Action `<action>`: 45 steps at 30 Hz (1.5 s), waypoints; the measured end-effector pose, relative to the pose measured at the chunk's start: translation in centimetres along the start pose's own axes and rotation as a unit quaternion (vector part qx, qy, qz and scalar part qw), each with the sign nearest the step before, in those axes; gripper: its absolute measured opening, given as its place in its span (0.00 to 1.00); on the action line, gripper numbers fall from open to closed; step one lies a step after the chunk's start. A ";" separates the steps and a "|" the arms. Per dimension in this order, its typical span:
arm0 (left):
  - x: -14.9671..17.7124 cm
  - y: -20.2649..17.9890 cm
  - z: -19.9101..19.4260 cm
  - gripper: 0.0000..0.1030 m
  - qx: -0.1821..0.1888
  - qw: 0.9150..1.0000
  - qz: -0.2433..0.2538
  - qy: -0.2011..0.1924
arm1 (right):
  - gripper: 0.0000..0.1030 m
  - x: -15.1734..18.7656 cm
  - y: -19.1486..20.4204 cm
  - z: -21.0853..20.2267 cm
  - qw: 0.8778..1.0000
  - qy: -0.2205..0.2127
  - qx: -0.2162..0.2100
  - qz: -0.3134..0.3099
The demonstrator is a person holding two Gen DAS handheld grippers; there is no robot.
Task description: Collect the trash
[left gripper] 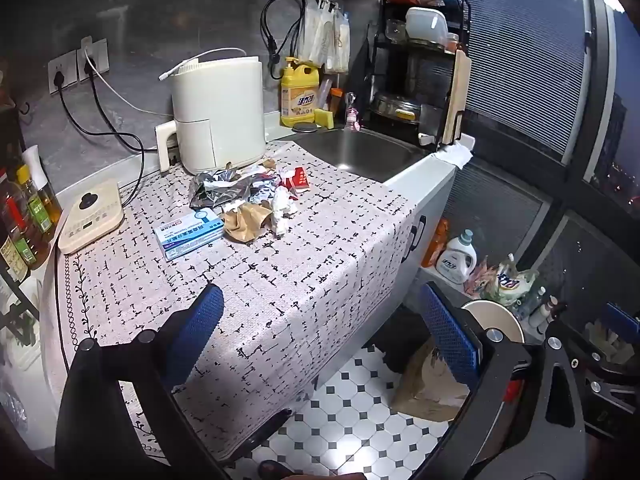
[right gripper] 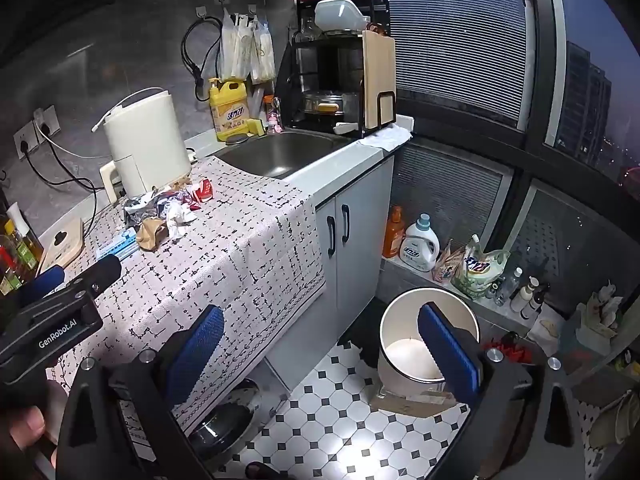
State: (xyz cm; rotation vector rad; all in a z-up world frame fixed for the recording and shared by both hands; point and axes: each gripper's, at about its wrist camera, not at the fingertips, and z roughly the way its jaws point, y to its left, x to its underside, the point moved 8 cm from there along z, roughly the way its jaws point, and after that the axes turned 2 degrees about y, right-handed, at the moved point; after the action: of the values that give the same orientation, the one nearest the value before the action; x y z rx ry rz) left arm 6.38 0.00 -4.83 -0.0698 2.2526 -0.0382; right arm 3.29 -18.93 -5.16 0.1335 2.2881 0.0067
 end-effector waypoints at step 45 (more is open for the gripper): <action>0.8 0.0 -0.8 0.94 -0.012 1.000 -0.003 -0.003 | 0.92 0.3 -0.7 -0.2 1.000 -0.002 -0.008 0.003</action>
State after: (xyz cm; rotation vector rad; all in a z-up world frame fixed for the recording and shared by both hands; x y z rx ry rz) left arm 5.26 -0.06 -4.99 -0.0889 2.2481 -0.0127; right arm 2.84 -19.58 -5.26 0.1317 2.2840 0.0281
